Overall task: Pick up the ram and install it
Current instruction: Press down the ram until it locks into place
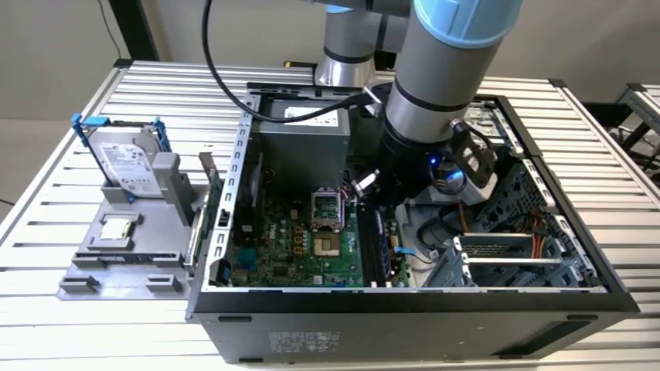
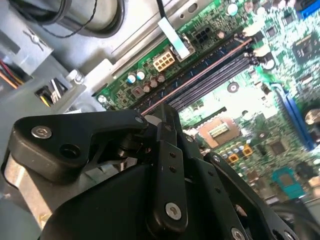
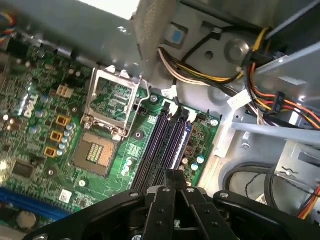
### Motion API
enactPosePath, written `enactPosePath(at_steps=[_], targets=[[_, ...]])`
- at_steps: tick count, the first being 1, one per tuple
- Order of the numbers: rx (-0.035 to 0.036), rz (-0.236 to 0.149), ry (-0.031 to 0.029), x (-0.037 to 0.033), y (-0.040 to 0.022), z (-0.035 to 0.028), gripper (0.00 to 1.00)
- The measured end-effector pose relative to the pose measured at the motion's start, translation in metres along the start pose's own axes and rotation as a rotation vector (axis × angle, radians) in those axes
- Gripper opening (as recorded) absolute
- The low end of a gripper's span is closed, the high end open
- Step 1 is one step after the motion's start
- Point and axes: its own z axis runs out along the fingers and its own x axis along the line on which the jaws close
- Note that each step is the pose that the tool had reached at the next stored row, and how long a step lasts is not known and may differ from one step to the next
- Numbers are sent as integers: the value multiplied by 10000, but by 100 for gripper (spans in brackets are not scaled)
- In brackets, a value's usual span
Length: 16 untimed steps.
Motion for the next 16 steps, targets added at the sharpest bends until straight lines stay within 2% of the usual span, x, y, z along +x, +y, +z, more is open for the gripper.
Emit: enactPosePath(at_steps=[3, 7, 16], targets=[[59, -542, 49, 0, 0, 0, 0], [81, -1267, 79, 0, 0, -1, 0], [109, -2903, 14, -1, 0, 0, 0]])
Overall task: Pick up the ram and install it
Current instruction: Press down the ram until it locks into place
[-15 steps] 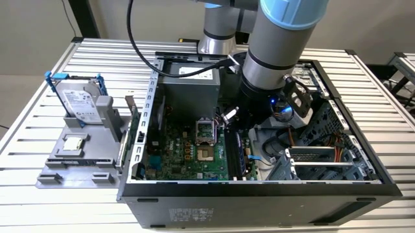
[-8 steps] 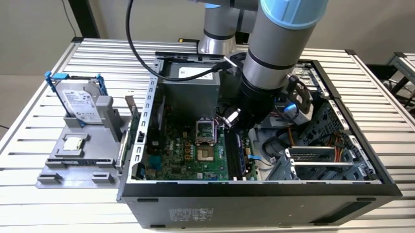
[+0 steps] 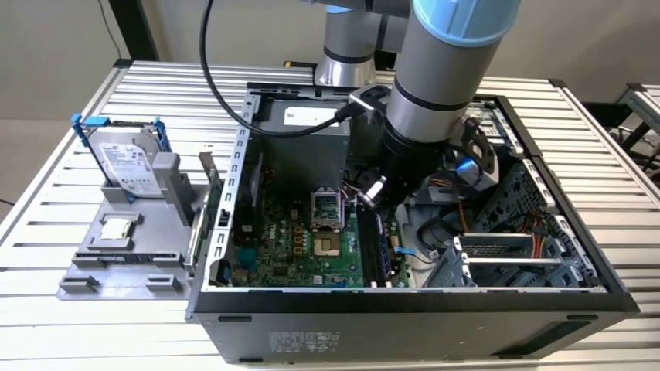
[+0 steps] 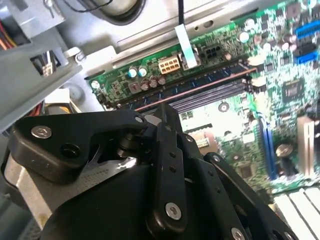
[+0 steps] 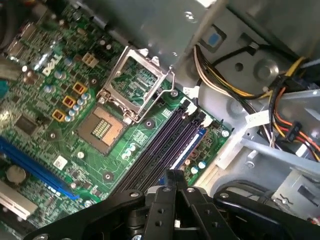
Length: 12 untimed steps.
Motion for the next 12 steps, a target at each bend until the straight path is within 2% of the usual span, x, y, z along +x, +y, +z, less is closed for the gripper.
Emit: enactPosePath(at_steps=[6, 12], targets=[[9, -1102, -23, 0, 0, 0, 0], [-9, -2192, -20, 0, 0, 3, 0]])
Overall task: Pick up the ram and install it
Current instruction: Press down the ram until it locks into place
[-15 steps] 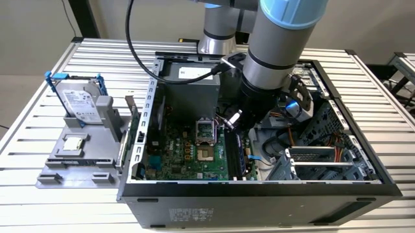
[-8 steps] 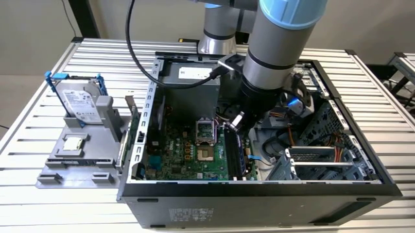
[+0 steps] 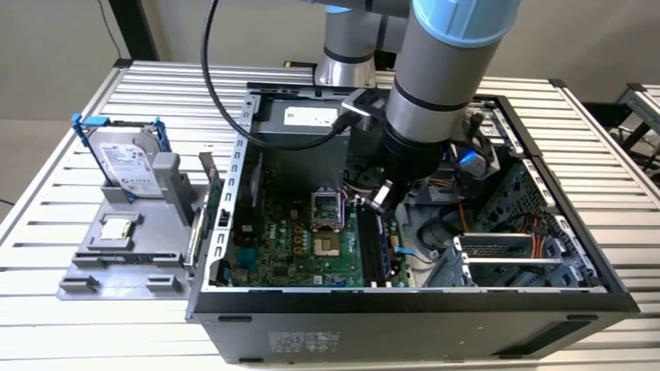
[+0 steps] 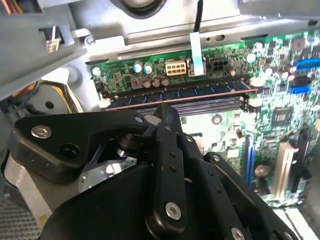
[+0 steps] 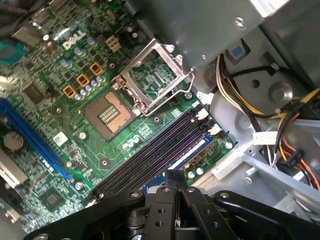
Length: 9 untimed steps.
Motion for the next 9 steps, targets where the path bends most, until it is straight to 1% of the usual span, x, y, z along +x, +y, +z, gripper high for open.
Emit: enactPosePath(at_steps=[9], targets=[[-46, -1656, 19, 0, 0, 3, 0]])
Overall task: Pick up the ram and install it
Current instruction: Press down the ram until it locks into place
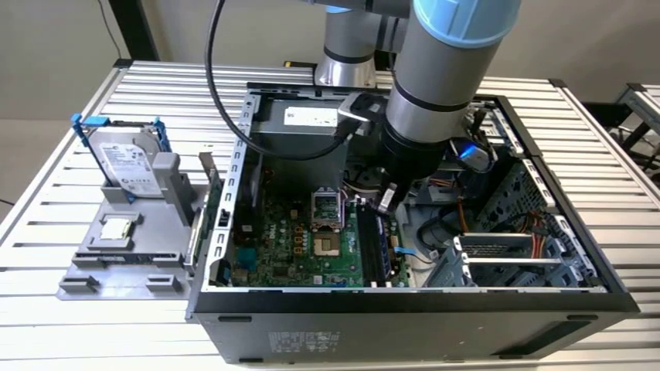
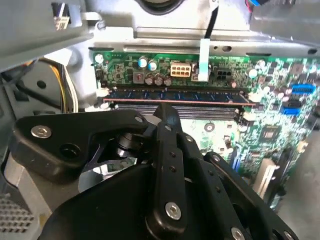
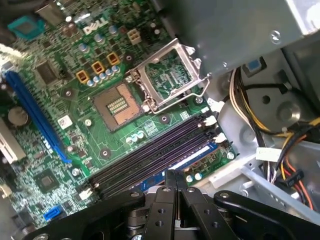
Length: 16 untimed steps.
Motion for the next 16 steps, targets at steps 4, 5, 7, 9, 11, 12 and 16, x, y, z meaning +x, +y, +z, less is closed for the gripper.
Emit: enactPosePath(at_steps=[4, 5, 7, 9, 11, 12, 16], targets=[[-3, -719, -1, 0, 0, 1, 0], [-2, -911, -3, 0, 0, 1, 0], [2, -1272, -7, 0, 0, 1, 0], [8, -1634, -10, 0, -1, 0, 0], [22, -1997, -19, 0, 0, 1, 0], [34, -2174, -26, 0, 0, 1, 0], [72, -2872, -45, 1, -1, 1, 0]])
